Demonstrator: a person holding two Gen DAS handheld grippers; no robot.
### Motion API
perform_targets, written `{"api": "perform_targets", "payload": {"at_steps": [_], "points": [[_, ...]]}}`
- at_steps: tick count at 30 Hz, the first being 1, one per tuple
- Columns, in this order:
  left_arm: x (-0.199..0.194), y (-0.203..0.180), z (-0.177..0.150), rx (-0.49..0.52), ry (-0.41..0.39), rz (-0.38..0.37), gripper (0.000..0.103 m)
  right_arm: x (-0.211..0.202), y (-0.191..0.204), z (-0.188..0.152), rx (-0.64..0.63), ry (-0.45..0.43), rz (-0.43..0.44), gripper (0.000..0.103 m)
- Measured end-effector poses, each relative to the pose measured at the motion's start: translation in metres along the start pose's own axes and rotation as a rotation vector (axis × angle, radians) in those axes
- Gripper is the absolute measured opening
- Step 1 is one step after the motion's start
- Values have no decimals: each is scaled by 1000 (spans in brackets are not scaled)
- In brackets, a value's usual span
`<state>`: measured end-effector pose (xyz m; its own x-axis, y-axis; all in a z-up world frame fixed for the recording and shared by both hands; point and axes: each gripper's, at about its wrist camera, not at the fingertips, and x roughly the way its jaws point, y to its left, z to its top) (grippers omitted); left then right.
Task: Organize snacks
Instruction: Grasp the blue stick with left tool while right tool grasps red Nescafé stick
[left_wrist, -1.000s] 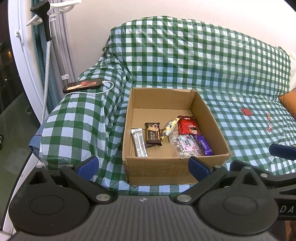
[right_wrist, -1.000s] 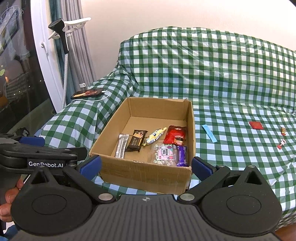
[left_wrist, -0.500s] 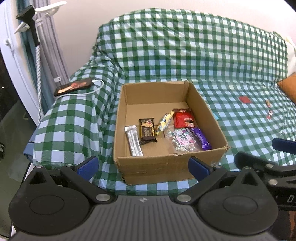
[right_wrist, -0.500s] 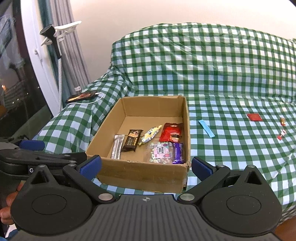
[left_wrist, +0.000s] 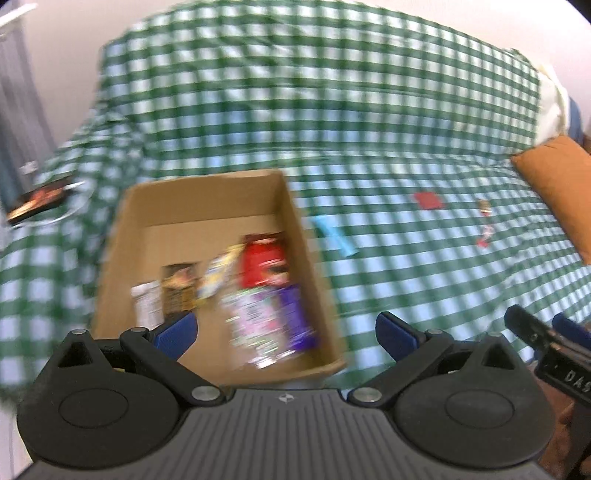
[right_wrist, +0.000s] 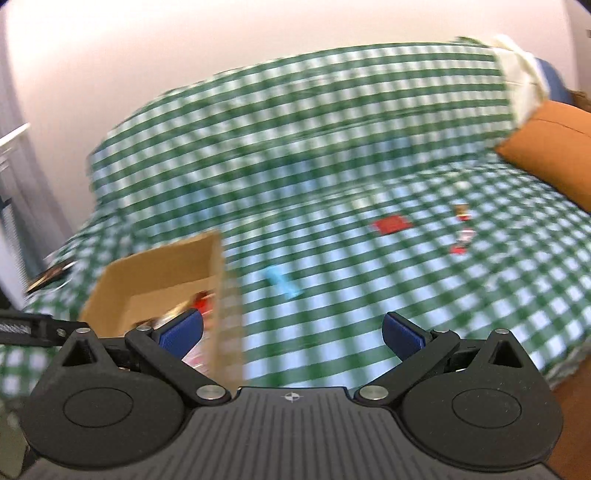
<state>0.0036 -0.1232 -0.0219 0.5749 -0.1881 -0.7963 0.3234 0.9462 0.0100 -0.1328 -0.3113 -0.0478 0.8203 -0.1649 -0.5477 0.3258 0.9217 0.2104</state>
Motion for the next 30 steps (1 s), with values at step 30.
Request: {"api": "perform_targets", "payload": {"at_steps": [30], "points": [[413, -88, 105, -226, 258, 139, 103, 396, -255, 55, 105, 105, -405, 103]]}}
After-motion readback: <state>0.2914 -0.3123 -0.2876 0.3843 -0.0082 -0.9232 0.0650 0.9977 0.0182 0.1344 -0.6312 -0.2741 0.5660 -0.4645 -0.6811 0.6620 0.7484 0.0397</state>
